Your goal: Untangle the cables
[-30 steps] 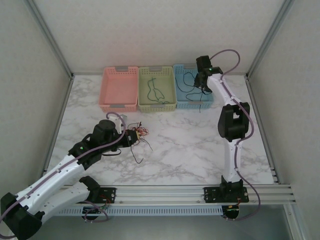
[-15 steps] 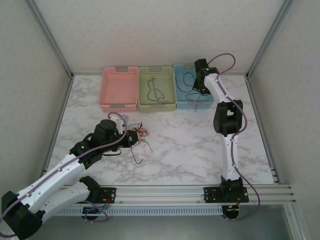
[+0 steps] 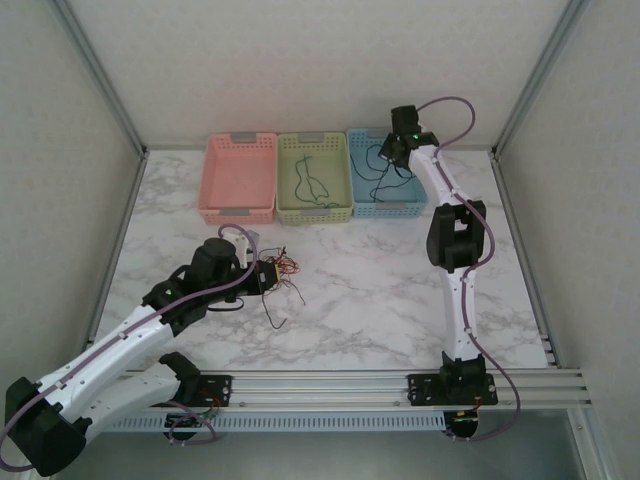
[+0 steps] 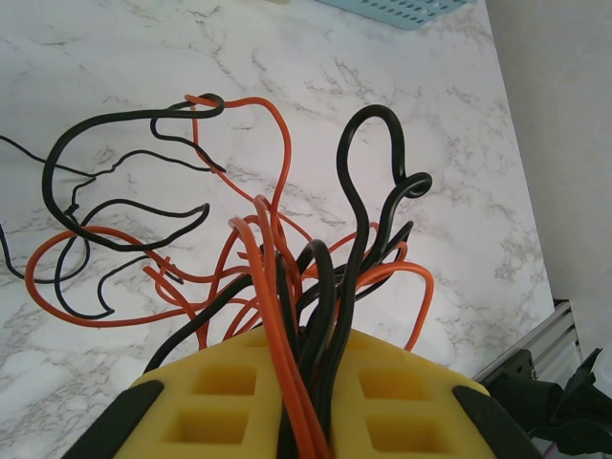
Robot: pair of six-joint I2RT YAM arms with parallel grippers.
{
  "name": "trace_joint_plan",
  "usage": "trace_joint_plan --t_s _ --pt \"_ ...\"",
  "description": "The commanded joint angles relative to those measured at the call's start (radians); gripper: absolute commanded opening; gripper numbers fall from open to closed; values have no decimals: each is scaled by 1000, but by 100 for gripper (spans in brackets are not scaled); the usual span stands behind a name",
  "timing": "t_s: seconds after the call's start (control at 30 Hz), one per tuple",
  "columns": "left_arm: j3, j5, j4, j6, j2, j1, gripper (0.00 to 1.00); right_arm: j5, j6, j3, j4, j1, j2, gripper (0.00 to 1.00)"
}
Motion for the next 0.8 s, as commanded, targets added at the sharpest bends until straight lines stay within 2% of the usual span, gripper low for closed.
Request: trace_joint_plan --t_s 0.0,0.23,0.27,0.33,0.4,0.47,0.63,0.73,0.77 --pt "14 12 -4 16 -4 9 0 3 43 34 67 5 54 0" --pt "23 11 0 15 4 9 0 -16 29 -39 84 25 48 0" --pt "24 11 1 16 7 9 0 -21 21 -74 100 28 28 3" --pt "30 14 3 16 13 9 0 -41 7 -126 121 32 -12 18" --pt "31 18 8 15 19 9 0 -70 -8 -178 144 34 -64 36" --pt "31 23 15 11 22 10 0 -67 -30 -226 156 40 -123 46" --pt "28 36 27 0 19 9 0 -43 -46 -374 154 48 -326 52" --pt "22 39 36 -5 9 9 0 -74 -37 -550 221 53 -495 52" --pt "20 37 35 -4 7 9 0 -118 -46 -634 266 60 -570 52"
